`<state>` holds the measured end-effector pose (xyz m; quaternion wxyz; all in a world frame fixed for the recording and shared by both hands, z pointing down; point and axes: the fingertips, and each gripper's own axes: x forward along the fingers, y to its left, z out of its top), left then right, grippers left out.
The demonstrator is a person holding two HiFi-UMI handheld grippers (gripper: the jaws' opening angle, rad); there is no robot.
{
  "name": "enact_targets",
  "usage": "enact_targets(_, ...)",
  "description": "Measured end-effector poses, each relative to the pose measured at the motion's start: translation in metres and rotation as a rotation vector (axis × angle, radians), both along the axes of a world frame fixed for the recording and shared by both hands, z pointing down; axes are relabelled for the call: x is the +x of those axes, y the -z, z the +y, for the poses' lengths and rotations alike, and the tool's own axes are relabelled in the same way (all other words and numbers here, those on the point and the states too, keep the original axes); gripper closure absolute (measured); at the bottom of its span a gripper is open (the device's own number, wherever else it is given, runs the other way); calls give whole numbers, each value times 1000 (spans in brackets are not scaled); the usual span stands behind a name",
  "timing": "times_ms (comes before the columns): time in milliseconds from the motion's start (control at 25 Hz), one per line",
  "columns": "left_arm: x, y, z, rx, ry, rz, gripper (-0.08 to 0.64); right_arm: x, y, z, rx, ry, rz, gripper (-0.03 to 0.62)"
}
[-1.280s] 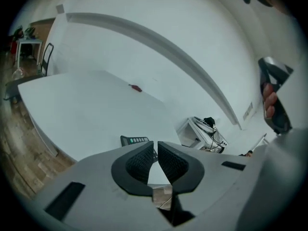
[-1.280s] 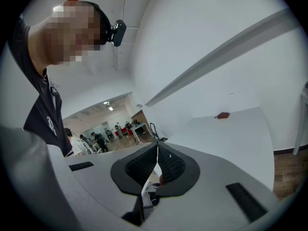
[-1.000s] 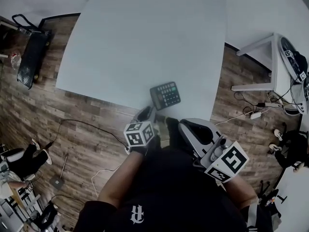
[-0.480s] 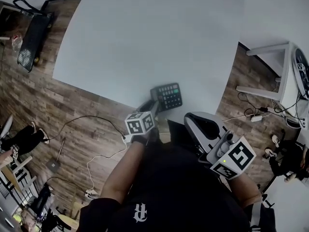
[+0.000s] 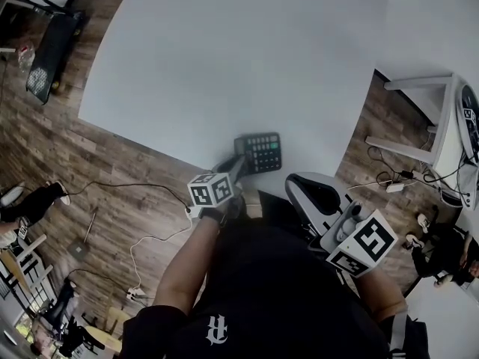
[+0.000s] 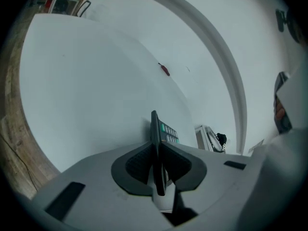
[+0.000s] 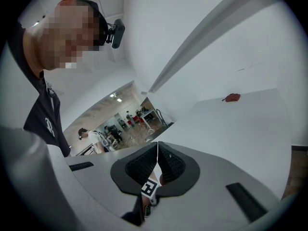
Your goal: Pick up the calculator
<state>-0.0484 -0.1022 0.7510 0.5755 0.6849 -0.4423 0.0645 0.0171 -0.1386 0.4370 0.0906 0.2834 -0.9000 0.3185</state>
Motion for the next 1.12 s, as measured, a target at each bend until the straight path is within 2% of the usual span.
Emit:
enact_targets(160,1,3,-6,9,-6,35,512,3,0,-5,6,-13,1,578)
enact_targets(520,-1,24,-20,75,-47,8,514,-1,-4,2,32,-39,-9,578)
enact_targets(1120,-32,155,-53,296,-39,-11,514,-21,25,13,155,-37,-28,578)
